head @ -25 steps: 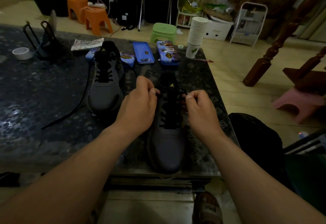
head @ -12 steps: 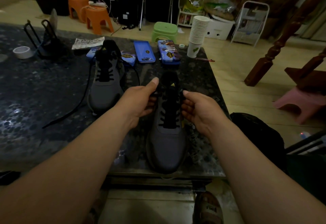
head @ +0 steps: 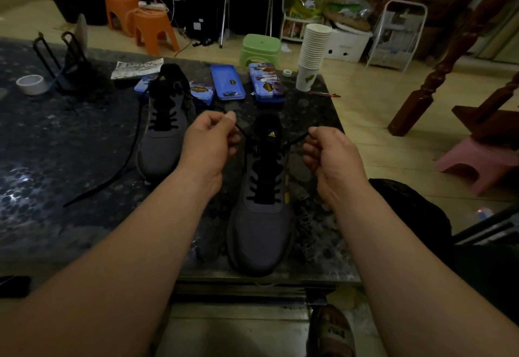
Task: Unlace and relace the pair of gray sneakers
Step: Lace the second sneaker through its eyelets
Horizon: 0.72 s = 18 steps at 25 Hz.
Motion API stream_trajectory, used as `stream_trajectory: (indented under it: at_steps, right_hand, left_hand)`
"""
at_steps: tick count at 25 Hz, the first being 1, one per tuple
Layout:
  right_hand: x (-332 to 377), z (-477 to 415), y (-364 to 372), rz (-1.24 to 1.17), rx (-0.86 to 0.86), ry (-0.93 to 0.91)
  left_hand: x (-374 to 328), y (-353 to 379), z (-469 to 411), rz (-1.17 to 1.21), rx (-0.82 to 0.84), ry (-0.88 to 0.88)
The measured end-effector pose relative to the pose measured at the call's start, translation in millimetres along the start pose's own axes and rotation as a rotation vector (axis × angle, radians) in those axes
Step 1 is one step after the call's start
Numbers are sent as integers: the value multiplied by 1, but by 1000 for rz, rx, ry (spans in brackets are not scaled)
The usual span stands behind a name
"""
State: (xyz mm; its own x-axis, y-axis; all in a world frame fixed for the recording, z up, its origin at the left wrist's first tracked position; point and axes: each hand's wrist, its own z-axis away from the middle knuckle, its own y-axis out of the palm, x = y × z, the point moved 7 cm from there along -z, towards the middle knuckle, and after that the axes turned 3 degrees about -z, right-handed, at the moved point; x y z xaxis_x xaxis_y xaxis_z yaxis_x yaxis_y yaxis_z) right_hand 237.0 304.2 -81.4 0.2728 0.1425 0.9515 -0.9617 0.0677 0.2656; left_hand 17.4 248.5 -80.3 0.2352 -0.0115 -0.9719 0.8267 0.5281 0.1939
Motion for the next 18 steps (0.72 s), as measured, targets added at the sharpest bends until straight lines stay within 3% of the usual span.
stream_trajectory:
  at_steps: [4, 9, 13, 18]
  right_hand:
    - [4, 2, -3, -4, 1, -60]
    - [2, 4, -4, -23, 39, -18]
    - [-11, 20, 18, 286, 228, -63]
    - [-3, 18, 25, 644, 236, -255]
  left_hand:
    - [-8, 5, 7, -61, 50, 144]
    - [-5, 2, 7, -130, 90, 119]
    - [9, 14, 16, -352, 248, 180]
    - [-7, 23, 21, -742, 290, 421]
